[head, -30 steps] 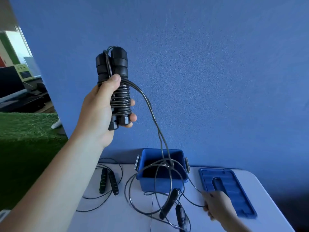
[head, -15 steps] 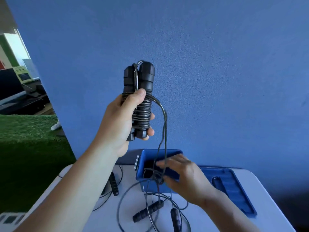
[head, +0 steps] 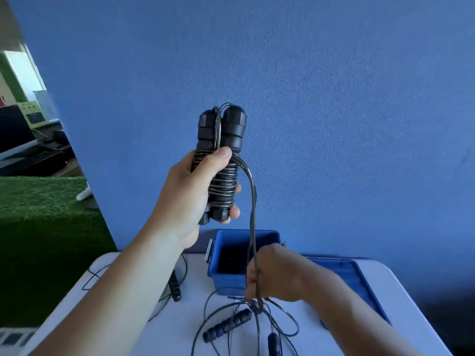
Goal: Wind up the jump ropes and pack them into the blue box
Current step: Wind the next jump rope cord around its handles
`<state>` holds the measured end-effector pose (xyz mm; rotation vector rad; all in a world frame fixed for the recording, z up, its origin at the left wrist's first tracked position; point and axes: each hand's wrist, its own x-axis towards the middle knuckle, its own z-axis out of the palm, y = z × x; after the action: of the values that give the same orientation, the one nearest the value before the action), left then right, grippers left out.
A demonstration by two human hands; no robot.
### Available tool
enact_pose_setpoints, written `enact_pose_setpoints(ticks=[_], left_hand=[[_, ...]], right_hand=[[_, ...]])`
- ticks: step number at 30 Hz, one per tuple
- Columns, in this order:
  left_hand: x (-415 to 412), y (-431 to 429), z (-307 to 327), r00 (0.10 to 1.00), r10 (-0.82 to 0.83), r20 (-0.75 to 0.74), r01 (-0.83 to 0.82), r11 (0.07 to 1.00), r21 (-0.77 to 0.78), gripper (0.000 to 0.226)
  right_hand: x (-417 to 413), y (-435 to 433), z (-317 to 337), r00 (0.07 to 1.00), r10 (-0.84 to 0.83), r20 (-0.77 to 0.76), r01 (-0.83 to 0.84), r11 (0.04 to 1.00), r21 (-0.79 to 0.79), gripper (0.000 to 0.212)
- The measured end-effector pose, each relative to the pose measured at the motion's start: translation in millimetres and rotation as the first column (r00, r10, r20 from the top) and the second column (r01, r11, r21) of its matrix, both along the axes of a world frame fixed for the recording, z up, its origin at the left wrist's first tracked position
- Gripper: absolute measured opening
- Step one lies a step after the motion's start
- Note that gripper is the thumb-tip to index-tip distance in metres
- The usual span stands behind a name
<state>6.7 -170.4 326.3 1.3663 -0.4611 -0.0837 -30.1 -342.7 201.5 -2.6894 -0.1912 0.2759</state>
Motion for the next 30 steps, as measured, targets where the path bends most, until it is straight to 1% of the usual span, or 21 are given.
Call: enact_pose_setpoints(ticks=[2, 3, 4, 5, 6, 7, 8, 9, 10, 11, 12, 13, 15, 17, 19, 21, 23, 25, 27, 29, 30], left_hand=[[-0.3, 2.0, -1.3, 1.000, 0.013, -0.010, -0.013, 1.000, 0.007, 0.026], [-0.5, 3.5, -1.1, 1.000, 0.019, -0.015, -0.019, 1.000, 0.006, 0.027], [-0.2, 4.9, -0.6, 0.999, 0.025, -0.019, -0.025, 1.000, 0.004, 0.028], [0.4, 6.6, -0.1, 0.999, 0.034, -0.021, -0.034, 0.999, 0.003, 0.030], [1.6, 8.2, 0.3, 0.999, 0.044, -0.021, -0.044, 0.999, 0.006, 0.030], [2.8, 9.4, 0.3, 0.998, 0.052, -0.020, -0.052, 0.999, 0.013, 0.029], [3.9, 10.3, -0.1, 0.998, 0.056, -0.020, -0.055, 0.998, 0.019, 0.029], [4.3, 11.0, -0.6, 0.998, 0.054, -0.023, -0.053, 0.998, 0.025, 0.029], [4.3, 11.2, -1.6, 0.998, 0.047, -0.030, -0.046, 0.998, 0.030, 0.031], [4.1, 11.6, -3.0, 0.998, 0.039, -0.041, -0.037, 0.999, 0.039, 0.036], [3.3, 11.7, -5.1, 0.998, 0.029, -0.059, -0.026, 0.998, 0.049, 0.042], [1.9, 11.7, -7.4, 0.997, 0.016, -0.078, -0.011, 0.998, 0.060, 0.047], [-0.5, 9.8, -12.6, 0.994, -0.027, -0.104, 0.035, 0.997, 0.074, 0.048], [-2.6, 6.1, -15.9, 0.989, -0.075, -0.126, 0.085, 0.994, 0.074, 0.048], [-4.6, 2.2, -18.1, 0.981, -0.121, -0.152, 0.136, 0.986, 0.097, 0.052], [-6.5, 0.3, -20.9, 0.964, -0.192, -0.184, 0.218, 0.967, 0.133, 0.056], [-7.3, -0.1, -23.0, 0.940, -0.278, -0.198, 0.309, 0.940, 0.144, 0.053], [-10.0, 0.4, -22.7, 0.913, -0.347, -0.215, 0.382, 0.912, 0.150, 0.052], [-13.0, 2.1, -25.7, 0.867, -0.425, -0.260, 0.469, 0.872, 0.138, 0.056], [-15.7, 3.6, -27.5, 0.815, -0.484, -0.318, 0.534, 0.841, 0.088, 0.054], [-10.4, 1.5, -32.2, 0.809, -0.478, -0.342, 0.531, 0.844, 0.077, 0.048]], right_hand=[[-1.1, -2.6, 7.6, 0.995, 0.011, -0.099, -0.022, 0.993, -0.118, 0.027], [-3.0, -4.2, 12.8, 0.994, 0.015, -0.109, -0.034, 0.983, -0.180, 0.020], [-5.8, -6.0, 18.0, 0.997, 0.013, -0.079, -0.028, 0.983, -0.183, 0.012], [-8.7, -8.7, 22.0, 1.000, 0.004, -0.022, -0.006, 0.996, -0.084, 0.008], [-11.2, -11.8, 23.9, 0.999, -0.032, 0.022, 0.029, 0.990, 0.139, 0.009], [-14.2, -14.3, 25.7, 0.996, -0.091, 0.025, 0.071, 0.895, 0.441, 0.014], [-17.2, -16.7, 30.1, 0.993, -0.120, -0.010, 0.091, 0.691, 0.717, 0.018], [-19.4, -18.7, 34.9, 0.994, -0.104, -0.043, 0.084, 0.427, 0.900, 0.017], [-20.5, -20.0, 39.8, 0.995, -0.090, -0.051, 0.067, 0.186, 0.980, 0.012], [-22.9, -19.5, 47.3, 0.995, -0.092, -0.039, 0.040, 0.008, 0.999, 0.006], [-25.3, -18.7, 55.7, 0.994, -0.102, -0.023, 0.012, -0.113, 0.994, 0.004], [-26.3, -18.5, 61.9, 0.992, -0.123, -0.014, -0.011, -0.197, 0.980, 0.005], [-28.5, -17.2, 74.2, 0.982, -0.189, 0.004, -0.063, -0.303, 0.951, 0.008], [-29.4, -13.2, 84.8, 0.969, -0.246, 0.024, -0.117, -0.371, 0.921, 0.011], [-28.7, -9.4, 92.9, 0.959, -0.283, 0.032, -0.148, -0.400, 0.905, 0.011], [-28.3, -7.0, 99.0, 0.947, -0.319, 0.027, -0.158, -0.393, 0.906, 0.019], [-26.4, -6.9, 102.0, 0.928, -0.371, 0.021, -0.170, -0.374, 0.912, 0.025], [-23.8, -8.0, 103.8, 0.902, -0.432, 0.010, -0.192, -0.382, 0.904, 0.026], [-21.7, -11.8, 105.8, 0.863, -0.505, -0.029, -0.206, -0.402, 0.892, 0.027], [-20.2, -16.7, 106.1, 0.806, -0.589, -0.052, -0.219, -0.380, 0.899, 0.026], [-20.5, -18.1, 105.4, 0.782, -0.622, -0.049, -0.226, -0.357, 0.906, 0.024]])
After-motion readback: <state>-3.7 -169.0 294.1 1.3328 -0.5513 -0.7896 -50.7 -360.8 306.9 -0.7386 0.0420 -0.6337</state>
